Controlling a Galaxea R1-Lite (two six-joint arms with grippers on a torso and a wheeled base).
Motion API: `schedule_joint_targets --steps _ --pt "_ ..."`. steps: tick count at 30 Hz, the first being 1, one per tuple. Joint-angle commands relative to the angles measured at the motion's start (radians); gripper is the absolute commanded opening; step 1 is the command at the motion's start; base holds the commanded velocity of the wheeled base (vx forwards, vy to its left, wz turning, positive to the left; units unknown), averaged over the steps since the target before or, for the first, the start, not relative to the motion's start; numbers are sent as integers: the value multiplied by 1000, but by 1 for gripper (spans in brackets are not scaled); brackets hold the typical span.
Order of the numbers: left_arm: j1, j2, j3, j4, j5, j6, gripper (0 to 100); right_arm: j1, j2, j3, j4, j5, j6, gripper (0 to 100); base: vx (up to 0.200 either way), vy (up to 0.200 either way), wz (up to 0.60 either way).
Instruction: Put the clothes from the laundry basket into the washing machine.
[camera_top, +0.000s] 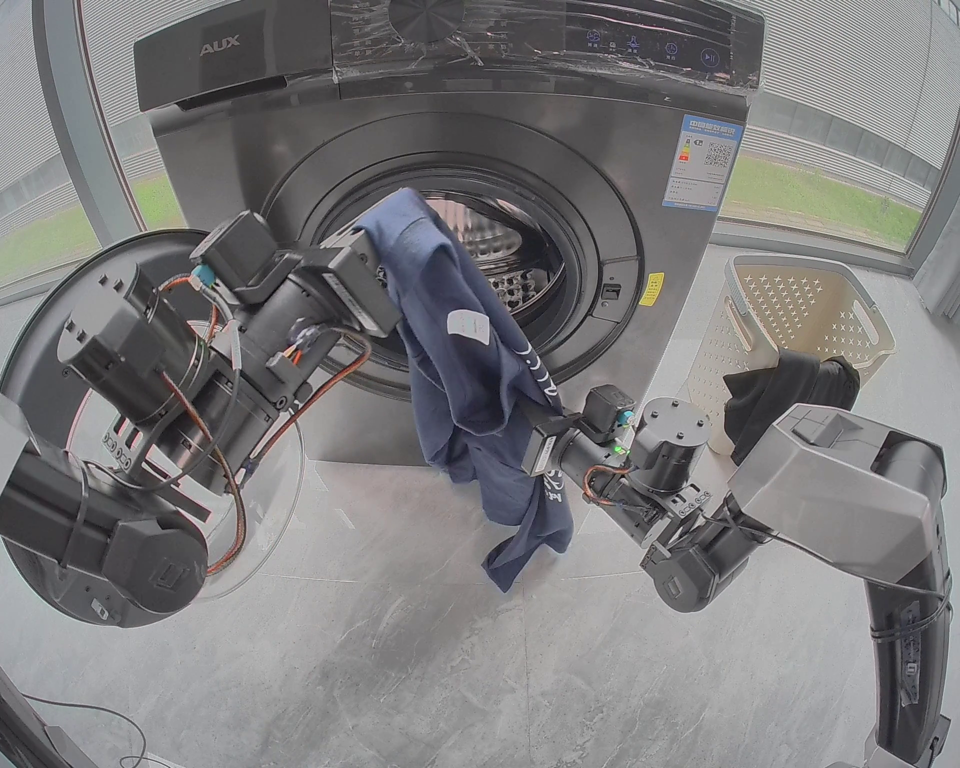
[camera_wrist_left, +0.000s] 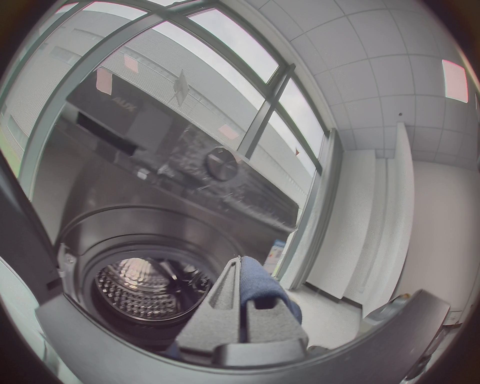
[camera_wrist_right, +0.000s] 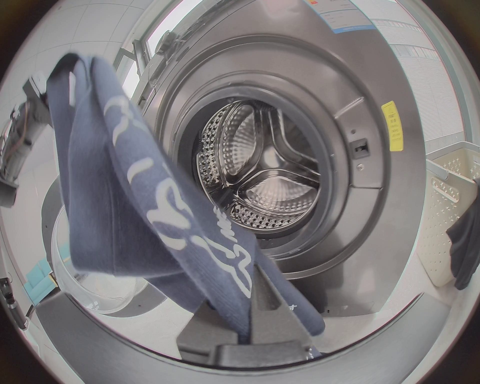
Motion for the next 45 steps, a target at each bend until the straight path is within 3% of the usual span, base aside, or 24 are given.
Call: schedule_joint_targets --steps 1,5,10,19,20,21,31,32,39,42,45 --pt "106 61 90 -8 -8 2 0 -35 -114 68 9 -9 3 0 0 0 0" --pt "135 103 172 -26 -48 0 0 -49 -154 76 25 -26 8 0 0 0 0" --pt "168 202 284 -85 -144 -1 0 -37 -213 76 23 -43 14 0 0 0 0" --pt "158 330 327 -86 -143 14 0 26 -250 73 26 -51 14 0 0 0 0" --pt "162 339 317 -86 -138 15 0 37 -250 73 28 -70 12 0 0 0 0" --pt "165 341 317 -86 -138 17 100 37 -250 73 29 -70 11 0 0 0 0" --pt "153 331 400 -86 -147 22 100 21 -250 16 68 -70 12 0 0 0 0" --pt "101 331 483 -86 -147 28 100 21 -249 -24 71 -75 12 0 0 0 0" --pt "0 334 606 -88 -172 35 100 28 -247 -84 104 -90 14 0 0 0 0" --pt "-28 336 623 -88 -173 57 100 24 -242 -100 112 -93 14 0 0 0 0" --pt "-32 324 583 -88 -175 57 100 29 -241 -97 112 -93 14 0 0 0 0"
